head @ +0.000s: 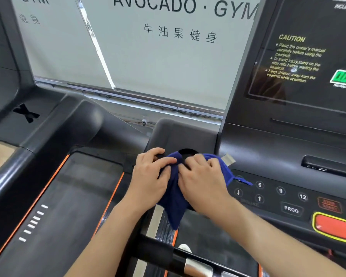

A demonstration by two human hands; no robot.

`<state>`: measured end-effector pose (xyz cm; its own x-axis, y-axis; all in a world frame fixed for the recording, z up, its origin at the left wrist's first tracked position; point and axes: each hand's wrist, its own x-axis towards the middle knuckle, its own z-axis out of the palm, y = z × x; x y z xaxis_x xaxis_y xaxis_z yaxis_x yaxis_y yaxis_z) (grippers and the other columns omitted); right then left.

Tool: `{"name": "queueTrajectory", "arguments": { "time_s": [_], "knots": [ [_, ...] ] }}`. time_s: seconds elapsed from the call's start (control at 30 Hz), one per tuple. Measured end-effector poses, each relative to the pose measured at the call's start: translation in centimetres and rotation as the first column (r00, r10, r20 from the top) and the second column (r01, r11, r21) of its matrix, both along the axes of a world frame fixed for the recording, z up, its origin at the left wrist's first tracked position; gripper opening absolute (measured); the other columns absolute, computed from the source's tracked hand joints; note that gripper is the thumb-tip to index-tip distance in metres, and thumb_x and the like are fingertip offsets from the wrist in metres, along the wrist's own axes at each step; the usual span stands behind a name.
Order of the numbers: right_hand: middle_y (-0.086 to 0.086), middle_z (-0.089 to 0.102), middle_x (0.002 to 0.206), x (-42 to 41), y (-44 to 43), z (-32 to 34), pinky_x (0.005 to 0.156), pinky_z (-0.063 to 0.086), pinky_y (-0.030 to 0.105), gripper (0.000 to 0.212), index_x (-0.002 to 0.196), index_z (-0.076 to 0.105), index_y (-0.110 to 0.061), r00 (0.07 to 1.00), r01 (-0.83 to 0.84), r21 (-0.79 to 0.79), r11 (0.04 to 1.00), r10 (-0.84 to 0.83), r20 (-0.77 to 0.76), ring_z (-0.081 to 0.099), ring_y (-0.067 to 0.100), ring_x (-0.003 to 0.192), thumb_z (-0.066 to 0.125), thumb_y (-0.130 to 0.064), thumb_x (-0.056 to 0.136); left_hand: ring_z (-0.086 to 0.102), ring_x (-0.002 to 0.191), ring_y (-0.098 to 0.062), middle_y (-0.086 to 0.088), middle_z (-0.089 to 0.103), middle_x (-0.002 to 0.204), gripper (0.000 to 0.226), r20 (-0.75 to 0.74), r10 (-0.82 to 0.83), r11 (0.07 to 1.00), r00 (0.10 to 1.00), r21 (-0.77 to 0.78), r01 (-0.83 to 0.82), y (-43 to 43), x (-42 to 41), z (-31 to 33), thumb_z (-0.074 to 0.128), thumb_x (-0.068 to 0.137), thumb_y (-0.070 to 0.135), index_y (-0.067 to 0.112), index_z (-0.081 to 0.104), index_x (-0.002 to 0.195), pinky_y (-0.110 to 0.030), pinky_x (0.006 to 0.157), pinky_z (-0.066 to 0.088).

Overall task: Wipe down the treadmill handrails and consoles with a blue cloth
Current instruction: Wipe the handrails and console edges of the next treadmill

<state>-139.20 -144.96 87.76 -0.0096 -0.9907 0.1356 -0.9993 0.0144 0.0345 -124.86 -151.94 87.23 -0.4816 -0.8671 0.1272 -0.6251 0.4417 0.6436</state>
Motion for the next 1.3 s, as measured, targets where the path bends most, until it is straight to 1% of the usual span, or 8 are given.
{"name": "queueTrajectory", "arguments": {
  "time_s": [0.1, 0.23, 0.43, 0.57, 0.67, 0.97, 1.07, 1.3],
  "knots": [
    [0.007, 0.051, 0.085, -0.5, -1.8, 1.1, 0.065, 0.023, 0.040, 0.011, 0.067, 0.065, -0.020, 0.991, 0.093, 0.075, 0.993, -0.085, -0.106, 0.044, 0.028, 0.082, 0.066, -0.029, 0.073, 0.043, 0.112, -0.015, 0.003, 0.053, 0.123, 0.036, -0.053, -0.001, 0.998, 0.999, -0.058, -0.002, 0.6, 0.8, 0.1, 0.049, 0.086, 0.019, 0.022, 0.069, 0.116, -0.011, 0.099, 0.028],
    [0.007, 0.048, 0.108, -1.5, -3.2, 2.7, 0.079, 0.023, 0.043, 0.021, 0.088, 0.071, -0.021, 0.979, 0.082, 0.188, 0.979, -0.044, -0.197, 0.038, 0.028, 0.102, 0.052, -0.032, 0.087, 0.046, 0.093, -0.026, -0.001, 0.056, 0.108, 0.028, 0.332, 0.006, 0.935, 0.943, -0.336, 0.113, 1.6, -0.6, 0.2, 0.051, 0.081, 0.026, 0.023, 0.069, 0.103, -0.038, 0.070, 0.039],
    [0.005, 0.048, 0.108, -1.2, -1.4, 4.3, 0.084, 0.030, 0.040, 0.026, 0.107, 0.062, -0.018, 0.996, 0.080, 0.371, 0.925, -0.057, -0.073, 0.037, 0.027, 0.107, 0.043, -0.029, 0.093, 0.033, 0.103, -0.025, -0.002, 0.038, 0.115, 0.025, 0.657, -0.044, 0.942, 0.752, -0.224, 0.251, 0.6, -5.1, 1.1, 0.051, 0.087, 0.025, 0.027, 0.053, 0.111, -0.036, 0.072, 0.021],
    [0.000, 0.046, 0.105, -1.7, 0.9, 4.7, 0.085, 0.042, 0.037, 0.029, 0.112, 0.060, -0.019, 0.973, -0.025, 0.238, 0.971, -0.031, 0.227, 0.043, 0.024, 0.103, 0.046, -0.037, 0.093, 0.034, 0.109, -0.025, 0.002, 0.040, 0.122, 0.038, 0.441, -0.234, 0.945, 0.867, -0.108, 0.310, -1.1, -3.7, 0.8, 0.047, 0.087, 0.030, 0.039, 0.055, 0.123, -0.039, 0.083, 0.032],
    [-0.005, 0.059, 0.110, -2.2, 1.6, 3.1, 0.078, 0.049, 0.042, 0.018, 0.106, 0.061, -0.026, 0.956, -0.232, 0.220, 0.947, 0.180, 0.231, 0.052, 0.025, 0.102, 0.054, -0.027, 0.089, 0.048, 0.105, -0.026, -0.002, 0.057, 0.116, 0.047, 0.041, 0.046, 0.989, 0.998, -0.144, -0.039, -1.3, 0.1, -0.3, 0.037, 0.084, 0.038, 0.028, 0.064, 0.121, -0.043, 0.091, 0.044],
    [0.008, 0.059, 0.082, -1.4, -2.3, 1.3, 0.057, 0.024, 0.037, 0.036, 0.092, 0.068, -0.006, 0.958, -0.093, 0.061, 0.994, 0.106, -0.267, 0.053, 0.028, 0.078, 0.034, -0.014, 0.083, 0.051, 0.106, -0.034, -0.015, 0.050, 0.127, 0.050, 0.215, 0.153, 0.977, 0.965, -0.180, -0.114, 1.0, 2.0, -2.2, 0.033, 0.093, 0.037, 0.013, 0.049, 0.134, -0.047, 0.079, 0.052],
    [0.008, 0.057, 0.074, -1.2, -1.9, 2.4, 0.060, 0.024, 0.037, 0.006, 0.072, 0.066, -0.010, 0.968, -0.029, 0.113, 0.993, 0.056, -0.243, 0.050, 0.027, 0.074, 0.065, -0.015, 0.074, 0.051, 0.107, -0.034, -0.013, 0.051, 0.128, 0.043, 0.176, 0.173, 0.972, 0.969, -0.188, -0.139, 1.1, 2.0, -2.4, 0.042, 0.095, 0.031, 0.015, 0.050, 0.134, -0.047, 0.080, 0.052],
    [0.002, 0.062, 0.092, 1.0, -4.1, 4.0, 0.077, 0.026, 0.038, 0.025, 0.078, 0.053, -0.019, 0.999, 0.031, 0.421, 0.907, -0.010, -0.051, 0.050, 0.027, 0.097, 0.040, -0.032, 0.095, 0.051, 0.106, -0.033, -0.013, 0.052, 0.127, 0.041, 0.167, 0.183, 0.974, 0.969, -0.162, -0.156, 1.1, 1.8, -2.1, 0.051, 0.093, 0.021, 0.015, 0.051, 0.134, -0.048, 0.078, 0.053]
  ]
}}
